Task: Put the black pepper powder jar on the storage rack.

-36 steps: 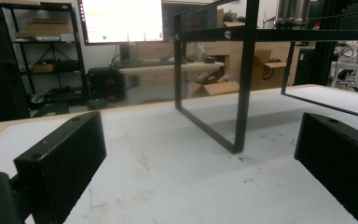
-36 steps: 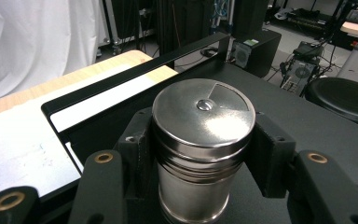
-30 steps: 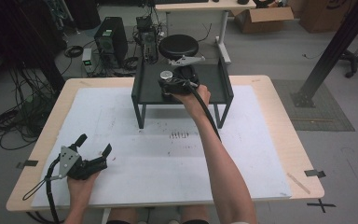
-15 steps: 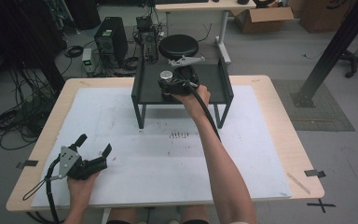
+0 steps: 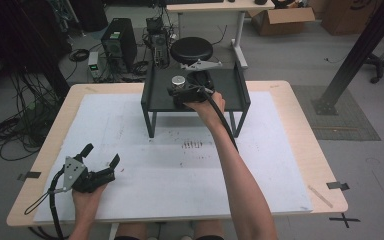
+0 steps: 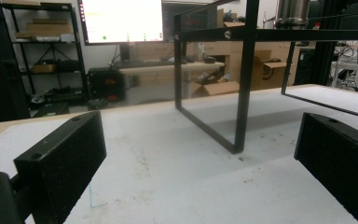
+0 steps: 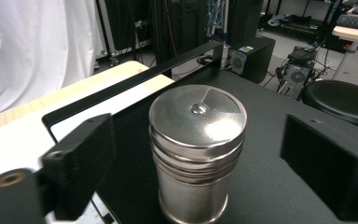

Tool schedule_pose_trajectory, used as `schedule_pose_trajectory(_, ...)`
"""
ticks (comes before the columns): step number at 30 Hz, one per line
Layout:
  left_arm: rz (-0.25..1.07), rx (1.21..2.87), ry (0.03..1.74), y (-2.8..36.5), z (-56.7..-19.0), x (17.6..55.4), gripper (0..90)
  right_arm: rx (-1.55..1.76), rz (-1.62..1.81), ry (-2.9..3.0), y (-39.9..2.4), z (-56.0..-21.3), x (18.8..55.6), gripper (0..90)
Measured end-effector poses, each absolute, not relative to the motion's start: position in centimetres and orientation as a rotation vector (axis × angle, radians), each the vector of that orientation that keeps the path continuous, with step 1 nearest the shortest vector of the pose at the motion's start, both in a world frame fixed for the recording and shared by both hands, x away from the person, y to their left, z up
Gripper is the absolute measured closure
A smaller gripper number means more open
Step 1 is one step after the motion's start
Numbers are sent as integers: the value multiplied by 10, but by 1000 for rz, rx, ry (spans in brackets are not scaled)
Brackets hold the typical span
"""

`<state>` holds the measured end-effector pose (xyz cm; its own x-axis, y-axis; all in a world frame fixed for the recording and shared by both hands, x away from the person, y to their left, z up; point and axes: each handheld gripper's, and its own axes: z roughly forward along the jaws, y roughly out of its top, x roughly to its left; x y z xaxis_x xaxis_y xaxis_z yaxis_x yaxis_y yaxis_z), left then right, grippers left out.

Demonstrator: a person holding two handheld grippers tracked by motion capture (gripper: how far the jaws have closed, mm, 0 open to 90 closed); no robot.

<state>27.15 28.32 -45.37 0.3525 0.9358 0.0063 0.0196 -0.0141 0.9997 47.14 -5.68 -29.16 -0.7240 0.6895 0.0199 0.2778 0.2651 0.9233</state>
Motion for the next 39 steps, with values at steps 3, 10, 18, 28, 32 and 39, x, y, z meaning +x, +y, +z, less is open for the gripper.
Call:
schedule_pose_trajectory(3,937,1382,950,283,-454,271,24,879,1464,2153,-57,-292,471,18)
schedule_pose_trajectory(10,936,1380,950,283,-454,271,24,888,1460,2163,-58,-293,470,0)
schedule_pose_trajectory(18,937,1380,949,283,-454,271,24,860,1424,2156,-59,-290,467,0)
schedule_pose_trajectory(28,937,1381,949,283,-454,271,24,805,1380,2127,-62,-281,455,3)
schedule_pose_trajectory(32,939,1382,947,283,-454,271,24,799,1395,2112,-65,-277,451,6)
schedule_pose_trajectory(39,937,1382,949,283,-454,272,25,799,1385,2085,-76,-269,440,13)
